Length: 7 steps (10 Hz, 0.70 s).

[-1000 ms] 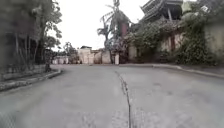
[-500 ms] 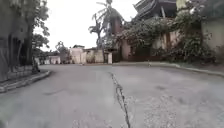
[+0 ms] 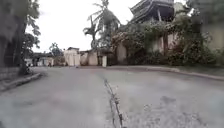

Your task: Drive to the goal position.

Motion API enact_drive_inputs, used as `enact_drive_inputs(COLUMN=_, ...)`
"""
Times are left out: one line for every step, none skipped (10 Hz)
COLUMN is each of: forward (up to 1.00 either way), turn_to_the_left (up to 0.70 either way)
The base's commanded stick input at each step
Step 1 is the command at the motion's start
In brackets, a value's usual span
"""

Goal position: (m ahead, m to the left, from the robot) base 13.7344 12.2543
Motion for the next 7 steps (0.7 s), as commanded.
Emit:
enact_drive_inputs(forward=1.00, turn_to_the_left=0.19)
enact_drive_inputs(forward=1.00, turn_to_the_left=0.19)
enact_drive_inputs(forward=1.00, turn_to_the_left=0.19)
enact_drive_inputs(forward=1.00, turn_to_the_left=0.19)
enact_drive_inputs(forward=1.00, turn_to_the_left=0.19)
enact_drive_inputs(forward=1.00, turn_to_the_left=0.19)
enact_drive_inputs(forward=1.00, turn_to_the_left=0.19)
